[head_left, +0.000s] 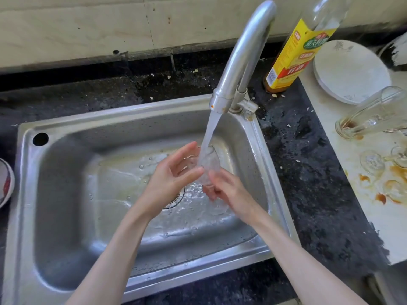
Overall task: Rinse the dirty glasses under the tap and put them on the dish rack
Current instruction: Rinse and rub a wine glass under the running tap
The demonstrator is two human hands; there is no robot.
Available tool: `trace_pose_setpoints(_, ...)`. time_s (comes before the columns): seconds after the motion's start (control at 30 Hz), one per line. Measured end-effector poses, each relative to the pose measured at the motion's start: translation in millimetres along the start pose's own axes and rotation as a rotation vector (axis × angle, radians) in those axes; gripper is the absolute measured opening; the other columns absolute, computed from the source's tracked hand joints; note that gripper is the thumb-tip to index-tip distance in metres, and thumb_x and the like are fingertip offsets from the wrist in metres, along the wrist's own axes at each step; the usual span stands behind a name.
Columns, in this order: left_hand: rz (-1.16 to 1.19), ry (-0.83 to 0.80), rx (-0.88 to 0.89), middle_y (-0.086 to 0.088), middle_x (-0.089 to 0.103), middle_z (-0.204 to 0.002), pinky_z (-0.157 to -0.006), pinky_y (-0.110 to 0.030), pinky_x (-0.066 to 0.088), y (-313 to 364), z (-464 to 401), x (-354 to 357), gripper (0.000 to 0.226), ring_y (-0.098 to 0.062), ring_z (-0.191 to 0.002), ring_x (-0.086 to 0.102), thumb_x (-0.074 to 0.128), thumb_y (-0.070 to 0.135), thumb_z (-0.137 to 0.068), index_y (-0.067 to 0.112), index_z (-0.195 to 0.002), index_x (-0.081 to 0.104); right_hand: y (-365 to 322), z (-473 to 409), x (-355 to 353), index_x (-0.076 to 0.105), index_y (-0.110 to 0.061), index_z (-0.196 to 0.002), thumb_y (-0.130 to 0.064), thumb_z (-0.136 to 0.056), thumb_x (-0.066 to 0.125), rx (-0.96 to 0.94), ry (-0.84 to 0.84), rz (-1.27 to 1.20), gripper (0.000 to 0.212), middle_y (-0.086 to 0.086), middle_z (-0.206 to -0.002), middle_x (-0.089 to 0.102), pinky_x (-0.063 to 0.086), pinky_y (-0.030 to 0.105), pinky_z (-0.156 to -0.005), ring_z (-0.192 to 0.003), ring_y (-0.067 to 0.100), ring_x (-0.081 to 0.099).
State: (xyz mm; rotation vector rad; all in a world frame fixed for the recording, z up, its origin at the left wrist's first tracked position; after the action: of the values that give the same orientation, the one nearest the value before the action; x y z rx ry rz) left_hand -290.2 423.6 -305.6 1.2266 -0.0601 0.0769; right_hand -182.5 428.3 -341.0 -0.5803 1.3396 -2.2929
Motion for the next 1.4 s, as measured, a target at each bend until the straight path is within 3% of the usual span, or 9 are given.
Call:
trace_pose_setpoints(0.13,-0.039,0.074,-0.040,0.009,0.066,-0.110,-0.077,-0.012,0.049,-6.1,-3.7,0.1,0.057,0.000,-0.098,0.063,0.073,0.030,-0.068,0.038,-0.119,0.048,6.2,-6.6,22.1,0.061,-0.019,-0.094,-0.063,-0.091,-0.001,0.154,-0.115,-0.048,0.077,-0.005,-0.047,0.026,0.018,0.027,-0.047,-0.044,0.011,0.020)
trace_pose_setpoints(0.27,-0.066,0.331,-0.087,0.002,0.062,-0.119,-0.082,-0.022,0.051,-16.4,-1.0,-10.0,0.063,-0.008,-0.103,0.061,0.075,0.042,-0.071,0.034,-0.126,0.045,-9.7,-13.2,23.2,0.064,-0.037,-0.074,-0.051,-0.097,0.001,0.082,0.026,0.073,0.069,-0.013,-0.045,0.046,0.026,0.022,-0.049,-0.040,0.000,0.037)
trace_pose_setpoints(0.43,0.028,0.433,-0.043,0.016,0.060,-0.107,-0.071,-0.006,0.045,-5.5,-0.4,-8.8,0.057,0.012,-0.091,0.058,0.073,0.025,-0.077,0.022,-0.126,0.046,7.6,-25.7,17.7,0.063,-0.040,-0.109,-0.083,-0.078,0.000,0.064,0.282,0.196,0.082,-0.005,-0.109,0.069,0.049,0.044,-0.088,-0.101,0.013,0.064)
trace_pose_setpoints(0.63,0.033,0.331,-0.031,0.003,0.068,-0.103,-0.085,-0.025,0.052,2.2,-6.0,-8.0,0.047,-0.007,-0.096,0.065,0.079,0.023,-0.070,0.019,-0.112,0.060,-0.4,-20.9,8.5,0.058,-0.022,-0.068,-0.052,-0.097,0.001,0.116,0.259,0.014,0.070,-0.011,-0.034,0.042,0.027,0.014,-0.035,-0.030,0.000,0.036)
trace_pose_setpoints(0.83,0.156,0.475,-0.048,0.000,0.069,-0.097,-0.072,-0.019,0.052,-6.3,-6.2,-11.0,0.035,-0.013,-0.092,0.066,0.073,0.019,-0.078,0.014,-0.110,0.060,-3.2,-6.4,13.1,0.047,-0.022,-0.129,-0.069,-0.083,-0.006,-0.012,0.457,0.374,0.085,0.005,-0.124,0.059,0.039,0.041,-0.096,-0.114,0.026,0.054)
trace_pose_setpoints(1.0,0.157,0.338,0.038,-0.007,0.069,-0.103,-0.088,-0.031,0.051,1.8,-8.4,-10.4,0.044,-0.017,-0.097,0.066,0.077,0.034,-0.060,0.021,-0.100,0.063,-14.1,-23.8,3.9,0.067,-0.015,-0.095,-0.067,-0.087,-0.002,0.012,0.362,0.171,0.087,0.001,-0.073,0.071,0.053,0.033,-0.061,-0.068,0.014,0.066)
trace_pose_setpoints(1.1,0.094,0.327,0.046,-0.004,0.071,-0.095,-0.078,-0.022,0.052,7.4,-10.1,-9.8,0.037,-0.008,-0.087,0.066,0.078,0.033,-0.062,0.020,-0.094,0.065,-7.5,-22.7,9.4,0.064,-0.021,-0.064,-0.059,-0.093,0.003,0.128,0.230,-0.023,0.078,-0.009,-0.036,0.040,0.022,0.015,-0.034,-0.030,0.003,0.032)
trace_pose_setpoints(1.27,0.215,0.613,-0.050,0.006,0.066,-0.086,-0.072,-0.018,0.049,-4.8,-8.8,-11.7,0.030,-0.006,-0.081,0.063,0.070,0.020,-0.079,0.009,-0.105,0.062,-14.6,-6.6,4.5,0.046,-0.020,-0.126,-0.059,-0.093,0.006,0.014,0.468,0.497,0.065,0.007,-0.108,0.066,0.040,0.035,-0.081,-0.101,0.029,0.059)
trace_pose_setpoints(1.4,0.214,0.472,-0.015,0.001,0.068,-0.093,-0.075,-0.018,0.050,-1.8,-14.1,2.3,0.050,-0.008,-0.087,0.064,0.080,0.030,-0.067,0.011,-0.108,0.060,-23.2,-3.6,-7.8,0.053,-0.015,-0.115,-0.064,-0.088,-0.005,-0.020,0.578,0.487,0.080,0.015,-0.101,0.068,0.043,0.040,-0.080,-0.099,0.035,0.060)
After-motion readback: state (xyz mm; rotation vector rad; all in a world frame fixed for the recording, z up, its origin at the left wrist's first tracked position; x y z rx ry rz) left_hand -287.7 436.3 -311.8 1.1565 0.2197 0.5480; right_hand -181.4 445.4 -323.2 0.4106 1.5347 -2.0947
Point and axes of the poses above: each hand's wrist, its own z-axis away from the middle knuckle, its own x-axis out of the palm, y = z × x, the point moved 9 cm from there along -z, towards the middle knuckle
